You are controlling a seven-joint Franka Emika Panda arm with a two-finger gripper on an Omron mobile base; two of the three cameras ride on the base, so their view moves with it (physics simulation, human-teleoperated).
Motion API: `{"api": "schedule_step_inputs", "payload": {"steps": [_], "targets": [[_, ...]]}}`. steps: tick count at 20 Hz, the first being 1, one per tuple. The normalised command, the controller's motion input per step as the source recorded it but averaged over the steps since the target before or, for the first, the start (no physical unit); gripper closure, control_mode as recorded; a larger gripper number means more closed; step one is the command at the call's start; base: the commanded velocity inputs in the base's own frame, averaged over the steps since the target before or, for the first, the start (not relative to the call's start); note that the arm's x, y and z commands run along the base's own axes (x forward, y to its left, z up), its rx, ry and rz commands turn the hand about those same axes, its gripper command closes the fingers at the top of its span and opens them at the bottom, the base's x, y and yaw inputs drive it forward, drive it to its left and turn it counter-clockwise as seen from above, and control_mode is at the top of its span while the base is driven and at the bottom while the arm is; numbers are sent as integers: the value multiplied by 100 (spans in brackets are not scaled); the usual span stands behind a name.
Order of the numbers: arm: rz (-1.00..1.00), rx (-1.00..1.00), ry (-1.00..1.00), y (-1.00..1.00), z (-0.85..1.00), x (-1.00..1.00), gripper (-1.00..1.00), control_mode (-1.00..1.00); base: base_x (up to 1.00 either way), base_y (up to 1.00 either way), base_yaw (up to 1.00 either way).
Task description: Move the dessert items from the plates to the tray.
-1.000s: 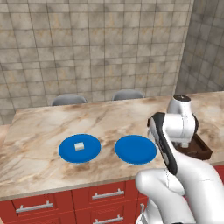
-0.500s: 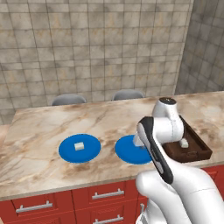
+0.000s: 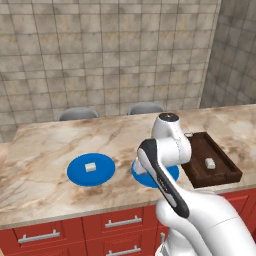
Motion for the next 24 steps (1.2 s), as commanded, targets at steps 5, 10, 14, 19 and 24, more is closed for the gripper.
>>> {"api": "schedule_step_inputs", "payload": {"steps": [5, 10, 14, 19, 24], "targets": [[12, -1, 0, 64, 26, 14, -100, -100, 0, 0, 0], [15, -6, 1, 73, 22, 16, -100, -100, 0, 0, 0], [24, -1, 7, 56, 8, 14, -100, -100, 0, 0, 0], [30, 0, 3, 25, 0, 5, -100, -100, 0, 0, 0], [28, 0, 0, 10, 0, 0, -100, -100, 0, 0, 0]]}}
